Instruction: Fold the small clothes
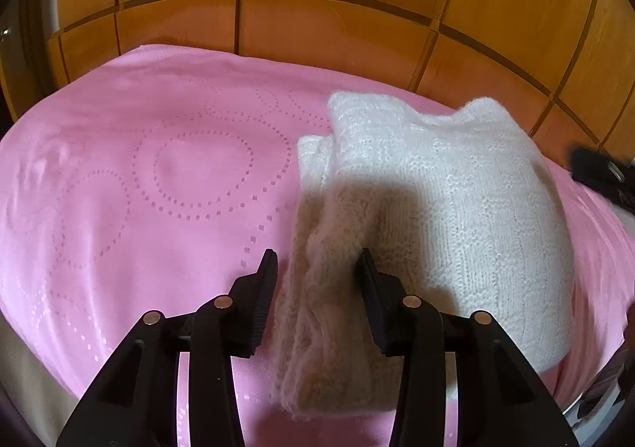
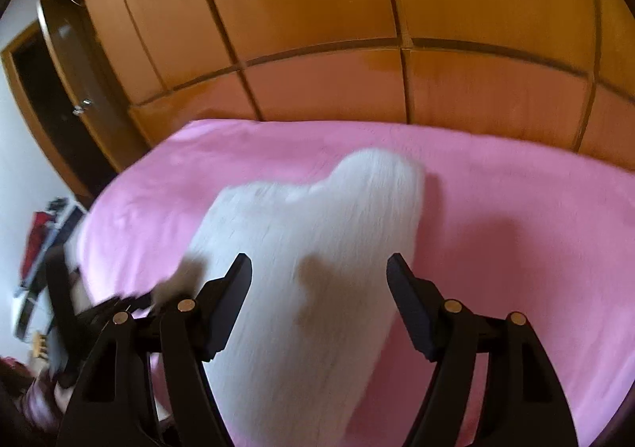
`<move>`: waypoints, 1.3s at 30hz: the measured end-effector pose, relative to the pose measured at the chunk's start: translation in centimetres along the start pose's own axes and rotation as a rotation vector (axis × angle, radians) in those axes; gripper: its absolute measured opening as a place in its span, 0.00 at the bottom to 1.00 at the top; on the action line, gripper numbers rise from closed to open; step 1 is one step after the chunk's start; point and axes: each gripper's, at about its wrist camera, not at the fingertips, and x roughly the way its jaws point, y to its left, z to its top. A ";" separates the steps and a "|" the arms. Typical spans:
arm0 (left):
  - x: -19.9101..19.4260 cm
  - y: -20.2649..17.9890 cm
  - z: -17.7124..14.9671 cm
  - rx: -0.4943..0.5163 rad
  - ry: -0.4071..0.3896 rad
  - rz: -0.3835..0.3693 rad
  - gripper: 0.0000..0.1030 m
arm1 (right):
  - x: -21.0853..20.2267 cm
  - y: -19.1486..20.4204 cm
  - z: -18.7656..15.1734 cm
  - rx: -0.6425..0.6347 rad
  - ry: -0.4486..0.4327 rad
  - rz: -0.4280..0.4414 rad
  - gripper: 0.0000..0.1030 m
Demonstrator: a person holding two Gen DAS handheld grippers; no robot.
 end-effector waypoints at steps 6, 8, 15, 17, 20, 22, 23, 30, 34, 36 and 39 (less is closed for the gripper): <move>0.4 0.4 -0.3 -0.010 0.008 -0.010 0.40 | 8.7 1.1 1.0 -0.116 0.171 -0.130 0.74; 0.5 0.8 -0.4 -0.027 0.012 -0.018 0.40 | 9.2 0.6 0.9 -0.102 0.158 -0.126 0.75; 0.5 0.9 -0.5 -0.035 0.008 -0.033 0.40 | 6.0 0.1 0.6 -0.075 0.061 -0.077 0.93; 0.4 0.9 -0.5 -0.039 0.005 -0.036 0.40 | 4.6 -0.6 0.0 -0.040 0.041 -0.056 0.96; 0.5 0.9 -0.6 -0.041 0.003 -0.038 0.40 | 3.1 -2.8 -1.4 0.062 0.042 0.000 0.97; 0.5 0.9 -0.6 -0.039 0.000 -0.041 0.40 | 2.6 -4.0 -2.8 0.118 0.072 0.035 0.97; 0.5 0.9 -0.7 -0.037 -0.001 -0.044 0.40 | 2.3 -4.3 -3.5 0.145 0.085 0.049 0.98; 0.7 1.7 -0.9 -0.028 -0.003 -0.105 0.40 | 1.5 -7.6 -8.2 0.306 0.211 0.308 0.98; 1.0 2.9 -0.9 -0.033 0.006 -0.190 0.40 | 2.0 -8.7 -7.2 0.329 0.177 0.337 0.98; 1.3 3.5 -0.9 -0.046 0.017 -0.234 0.40 | 2.8 -8.9 -6.5 0.324 0.170 0.340 0.98; 1.9 4.1 -0.7 -0.064 0.033 -0.274 0.42 | 4.6 -8.8 -5.5 0.306 0.160 0.376 0.98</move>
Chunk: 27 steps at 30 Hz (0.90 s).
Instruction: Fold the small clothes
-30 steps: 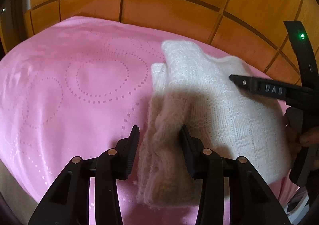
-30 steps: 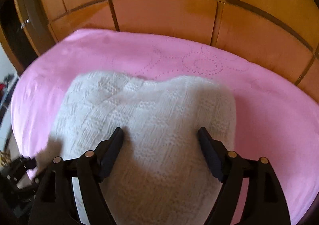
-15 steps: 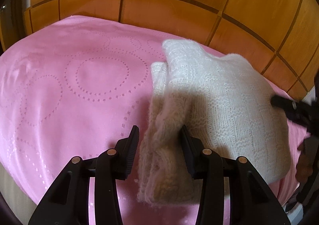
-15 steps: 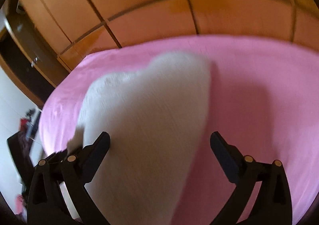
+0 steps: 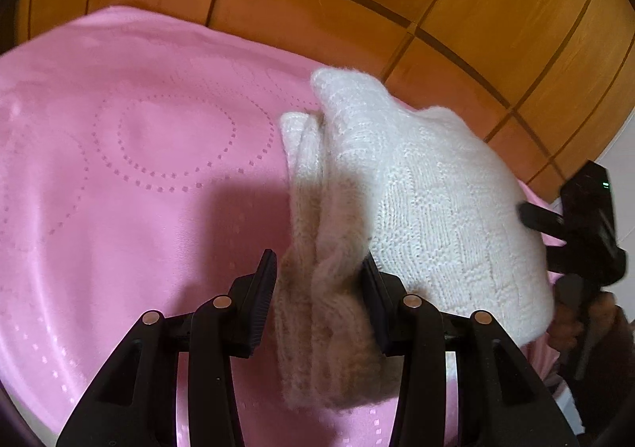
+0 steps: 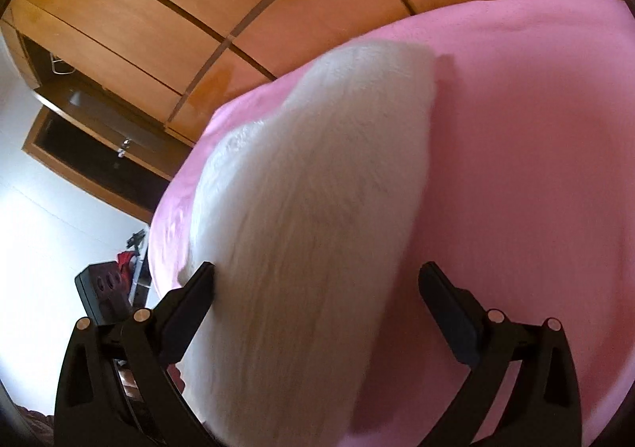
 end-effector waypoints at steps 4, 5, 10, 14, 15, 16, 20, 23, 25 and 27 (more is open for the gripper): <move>0.4 0.4 0.0 0.005 0.010 -0.041 0.42 | 2.1 0.5 0.6 -0.029 0.045 0.054 0.94; 0.5 0.6 0.1 -0.002 0.016 -0.059 0.42 | 2.8 0.7 0.7 -0.039 0.054 0.056 0.92; 0.7 1.8 -0.1 -0.055 0.024 -0.166 0.31 | 3.4 1.2 1.1 -0.011 0.053 0.053 0.65; 0.1 0.9 -0.2 -0.058 0.011 -0.219 0.25 | 0.5 2.7 -0.1 -0.050 -0.014 0.031 0.53; -0.1 0.6 -0.2 -0.059 0.009 -0.234 0.24 | -0.2 2.9 -0.4 -0.055 -0.030 0.031 0.53; -0.1 -0.3 0.1 -0.056 0.013 -0.259 0.23 | -1.5 3.1 -0.7 -0.063 -0.059 0.028 0.52; 1.2 -5.8 1.3 0.048 0.043 -0.326 0.22 | -7.1 2.5 -1.4 -0.086 -0.163 0.002 0.51; 3.4 -11.7 2.6 0.145 0.074 -0.385 0.18 | -12.5 0.3 -1.6 -0.074 -0.257 -0.048 0.51; 5.4 -16.4 3.5 0.216 0.099 -0.413 0.18 | -16.3 -1.9 -1.9 -0.045 -0.321 -0.090 0.51; 7.6 -20.9 4.2 0.260 0.136 -0.438 0.18 | -19.7 -4.3 -2.3 -0.009 -0.379 -0.137 0.51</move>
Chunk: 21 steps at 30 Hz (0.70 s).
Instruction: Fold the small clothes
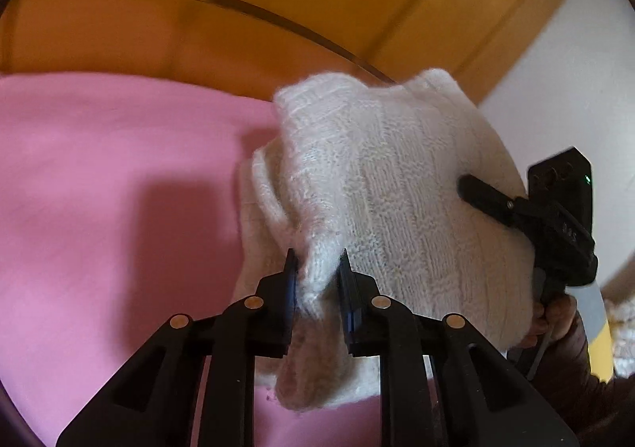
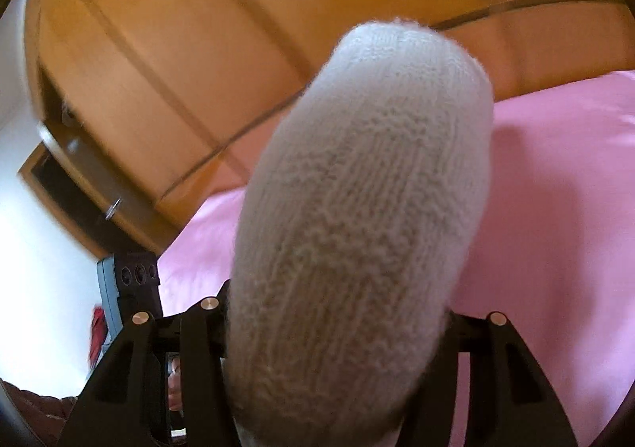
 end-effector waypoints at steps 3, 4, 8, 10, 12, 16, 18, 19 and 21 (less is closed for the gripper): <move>5.7 -4.7 2.2 0.094 0.062 0.007 0.18 | -4.2 -5.7 0.7 0.074 -0.061 -0.094 0.52; 7.7 -6.3 2.7 0.119 0.086 0.011 0.18 | -4.9 -7.2 0.7 0.091 -0.064 -0.108 0.52; 14.4 -9.5 2.3 0.177 0.196 0.123 0.18 | -6.0 -14.3 -0.9 0.199 -0.012 -0.258 0.63; 15.7 -9.9 1.6 0.199 0.207 0.165 0.18 | -6.1 -17.2 -2.7 0.294 0.007 -0.258 0.71; 15.8 -10.6 1.0 0.238 0.185 0.201 0.18 | -7.5 -18.2 -3.7 0.318 -0.026 -0.263 0.90; 14.5 -12.1 -1.3 0.284 0.138 0.257 0.18 | -10.7 -15.4 -4.1 0.240 -0.103 -0.420 0.81; 14.5 -11.7 -1.2 0.272 0.123 0.267 0.18 | -12.2 -13.1 -4.4 0.171 -0.151 -0.472 0.68; 14.6 -11.5 -1.3 0.264 0.115 0.271 0.18 | -12.4 -11.8 -4.6 0.134 -0.165 -0.491 0.63; 14.5 -11.0 -1.4 0.251 0.105 0.280 0.18 | -12.1 -9.3 -4.9 0.041 -0.169 -0.541 0.50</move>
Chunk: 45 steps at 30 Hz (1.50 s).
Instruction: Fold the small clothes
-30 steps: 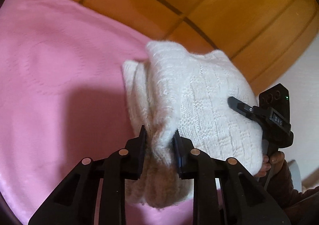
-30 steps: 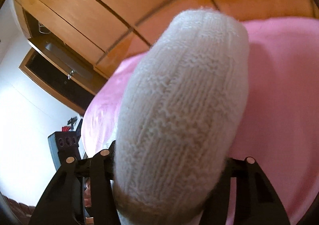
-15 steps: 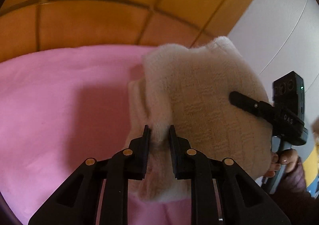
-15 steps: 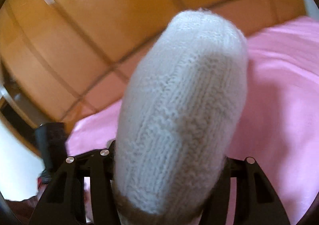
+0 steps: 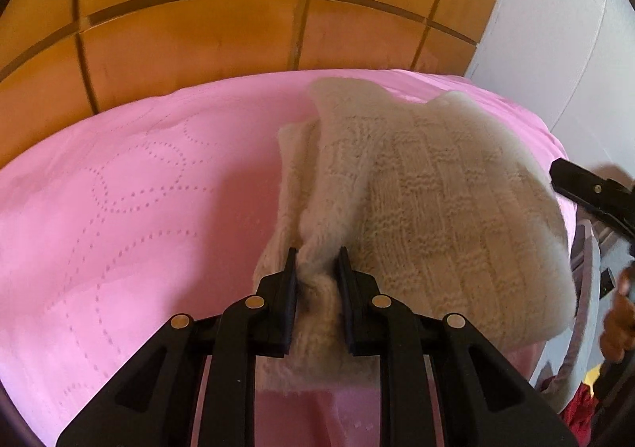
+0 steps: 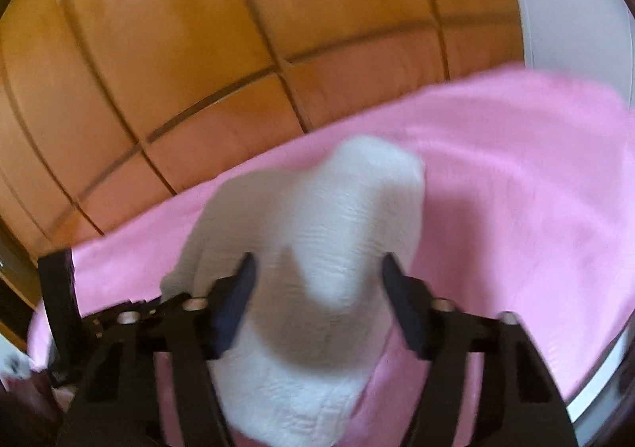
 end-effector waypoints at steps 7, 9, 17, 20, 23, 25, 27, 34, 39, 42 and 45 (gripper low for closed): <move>-0.2 1.7 -0.4 -0.058 0.007 0.047 0.17 | 7.9 5.0 -1.7 -0.177 0.099 -0.143 0.51; -0.4 2.1 -0.6 -0.071 0.007 0.058 0.18 | 8.0 5.3 -1.5 -0.177 0.109 -0.141 0.51; -3.2 2.4 -1.0 -0.097 -0.039 0.071 0.43 | 6.8 6.1 -1.4 -0.179 0.074 -0.188 0.65; -5.1 2.6 -1.2 -0.101 -0.083 0.085 0.46 | 5.6 6.8 -1.4 -0.156 0.056 -0.182 0.77; -6.6 2.8 -1.7 -0.109 -0.111 0.105 0.46 | 4.1 7.9 -2.1 -0.158 0.043 -0.218 0.84; -7.7 2.9 -2.0 -0.123 -0.126 0.106 0.46 | 3.1 8.5 -2.8 -0.143 0.033 -0.235 0.87; -8.5 3.0 -2.4 -0.130 -0.135 0.112 0.53 | 2.3 9.0 -3.3 -0.122 0.026 -0.257 0.92; -11.1 2.8 -3.4 -0.144 -0.189 0.157 0.65 | -1.1 10.4 -5.4 -0.042 -0.019 -0.310 0.98; -12.4 2.6 -4.5 -0.151 -0.213 0.182 0.74 | -2.6 11.1 -6.2 -0.017 -0.029 -0.345 0.98; -12.9 2.5 -5.2 -0.158 -0.210 0.197 0.74 | -3.2 11.5 -6.8 -0.010 -0.036 -0.364 0.98; -13.3 2.4 -5.9 -0.156 -0.214 0.217 0.80 | -3.7 12.3 -7.7 -0.017 -0.054 -0.384 0.98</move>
